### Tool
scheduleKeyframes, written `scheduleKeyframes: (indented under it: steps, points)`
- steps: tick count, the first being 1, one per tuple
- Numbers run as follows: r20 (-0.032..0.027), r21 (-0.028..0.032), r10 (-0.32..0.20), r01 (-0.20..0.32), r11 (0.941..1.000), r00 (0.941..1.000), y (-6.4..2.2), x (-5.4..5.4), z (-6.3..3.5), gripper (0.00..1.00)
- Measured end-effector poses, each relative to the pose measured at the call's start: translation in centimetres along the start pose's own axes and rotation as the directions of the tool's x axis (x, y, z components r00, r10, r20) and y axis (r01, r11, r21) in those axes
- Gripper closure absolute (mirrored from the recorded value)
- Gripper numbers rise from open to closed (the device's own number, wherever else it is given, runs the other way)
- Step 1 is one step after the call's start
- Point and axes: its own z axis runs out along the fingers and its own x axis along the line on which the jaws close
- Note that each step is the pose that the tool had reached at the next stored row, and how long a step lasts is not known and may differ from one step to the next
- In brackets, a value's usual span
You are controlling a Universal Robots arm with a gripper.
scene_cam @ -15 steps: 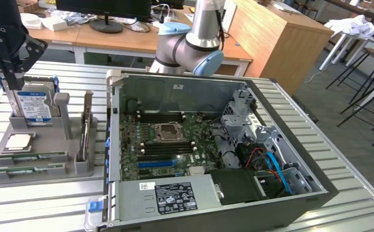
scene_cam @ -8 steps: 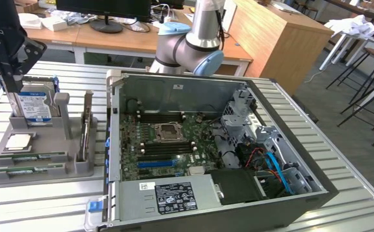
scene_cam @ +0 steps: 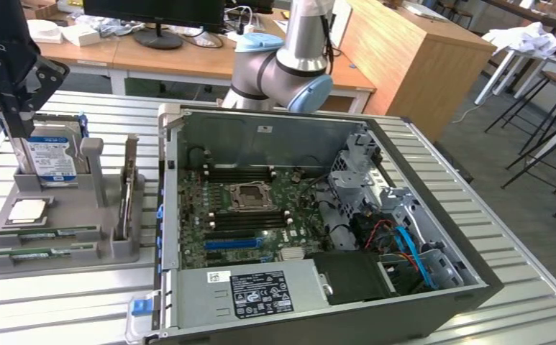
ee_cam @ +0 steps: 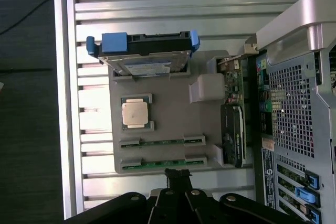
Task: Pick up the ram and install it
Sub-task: 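Pick up the ram and move it above insertion slot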
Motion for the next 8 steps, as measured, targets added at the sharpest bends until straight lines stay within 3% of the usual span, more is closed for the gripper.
scheduleKeyframes:
  steps: [8]
  points:
    - [-0.0003, -0.0001, -0.006, 0.006, 1.0000, 1.0000, 0.00, 0.00, 0.00, 0.90]
